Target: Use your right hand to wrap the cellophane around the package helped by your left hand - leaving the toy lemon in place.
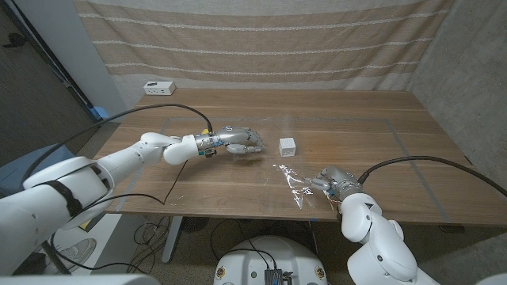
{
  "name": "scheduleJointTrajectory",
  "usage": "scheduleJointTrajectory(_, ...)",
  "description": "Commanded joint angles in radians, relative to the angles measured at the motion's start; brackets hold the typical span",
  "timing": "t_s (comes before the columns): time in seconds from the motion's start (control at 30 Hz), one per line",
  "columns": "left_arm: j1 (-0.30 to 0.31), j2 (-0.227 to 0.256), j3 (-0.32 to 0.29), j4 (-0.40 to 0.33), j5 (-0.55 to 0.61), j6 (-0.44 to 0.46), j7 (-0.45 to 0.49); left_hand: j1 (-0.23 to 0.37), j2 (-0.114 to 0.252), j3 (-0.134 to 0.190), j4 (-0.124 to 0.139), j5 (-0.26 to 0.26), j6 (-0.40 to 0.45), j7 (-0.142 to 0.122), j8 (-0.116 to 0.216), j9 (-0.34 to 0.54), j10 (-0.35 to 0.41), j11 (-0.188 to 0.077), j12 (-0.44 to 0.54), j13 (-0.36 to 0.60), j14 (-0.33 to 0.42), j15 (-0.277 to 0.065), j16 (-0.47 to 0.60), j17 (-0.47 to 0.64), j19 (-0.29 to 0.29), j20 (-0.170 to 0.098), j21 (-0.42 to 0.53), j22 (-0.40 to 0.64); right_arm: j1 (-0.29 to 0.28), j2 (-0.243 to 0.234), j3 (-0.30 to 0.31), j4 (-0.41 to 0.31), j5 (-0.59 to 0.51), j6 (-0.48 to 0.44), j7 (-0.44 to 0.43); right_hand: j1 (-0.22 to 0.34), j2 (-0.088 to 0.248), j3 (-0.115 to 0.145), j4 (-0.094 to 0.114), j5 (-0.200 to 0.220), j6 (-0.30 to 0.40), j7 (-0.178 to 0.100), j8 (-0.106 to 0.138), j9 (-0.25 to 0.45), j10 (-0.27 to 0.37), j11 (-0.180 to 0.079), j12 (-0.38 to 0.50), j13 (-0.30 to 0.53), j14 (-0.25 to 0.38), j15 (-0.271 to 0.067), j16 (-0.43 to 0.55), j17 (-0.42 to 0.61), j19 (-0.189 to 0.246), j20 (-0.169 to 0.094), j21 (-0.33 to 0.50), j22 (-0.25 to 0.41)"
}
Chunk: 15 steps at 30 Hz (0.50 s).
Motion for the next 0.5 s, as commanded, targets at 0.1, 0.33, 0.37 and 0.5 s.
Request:
scheduleJointTrajectory(0.1, -0.031, -0.019, 0.042, 0.049, 0.004, -0.014, 0.043, 0.008, 0.004, 0.011, 0.001, -0.004, 0.008, 0.002, -0.003, 0.001, 0.003, 0.002, -0.007, -0.001, 0.005, -0.006, -0.006, 0.004, 0.003, -0.003, -0.004, 0.003, -0.086, 0.242, 0.155, 0.033, -0.832, 0.354, 0.751, 0.020, -0.008, -0.001, -0.017, 0.014, 0.017, -0.003, 0.011, 0.005, 0.019, -0.006, 0.003, 0.004, 0.012, -0.012, 0.010, -0.001, 0.019, -0.008, -0.004, 0.006)
scheduleJointTrajectory(0.33, -0.035, -0.021, 0.052, 0.056, -0.008, -0.016, 0.039, 0.008, 0.002, 0.013, 0.001, -0.005, 0.009, 0.005, -0.003, 0.001, 0.005, 0.000, -0.008, -0.002, 0.004, -0.005, -0.006, 0.004, 0.003, -0.003, -0.004, 0.003, -0.115, 0.363, 0.191, 0.073, -0.988, 0.473, 0.778, 0.063, 0.008, 0.004, -0.046, 0.034, -0.163, -0.030, -0.077, -0.005, -0.008, -0.015, -0.017, 0.005, 0.018, -0.022, 0.017, -0.004, 0.039, -0.017, -0.009, 0.007)
scheduleJointTrajectory(0.37, -0.036, -0.021, 0.053, 0.056, -0.009, -0.016, 0.039, 0.008, 0.002, 0.013, 0.001, -0.005, 0.009, 0.005, -0.003, 0.001, 0.006, 0.000, -0.008, -0.002, 0.004, -0.005, -0.006, 0.004, 0.003, -0.003, -0.004, 0.003, -0.119, 0.372, 0.194, 0.073, -1.004, 0.491, 0.778, 0.067, 0.009, 0.005, -0.048, 0.036, -0.167, -0.033, -0.080, -0.005, -0.020, -0.016, -0.021, 0.005, 0.013, -0.023, 0.015, -0.004, 0.039, -0.017, -0.010, 0.007)
scheduleJointTrajectory(0.5, -0.038, -0.022, 0.056, 0.057, -0.009, -0.016, 0.042, 0.008, 0.001, 0.014, 0.000, -0.005, 0.009, 0.002, -0.004, 0.001, 0.006, 0.002, -0.009, -0.003, 0.004, -0.003, -0.006, 0.004, 0.003, -0.003, -0.004, 0.003, -0.126, 0.420, 0.209, 0.078, -1.052, 0.544, 0.795, 0.071, 0.009, 0.005, -0.051, 0.037, -0.160, -0.036, -0.078, -0.005, -0.021, -0.016, -0.021, 0.005, 0.005, -0.026, 0.012, -0.005, 0.038, -0.015, -0.011, 0.007)
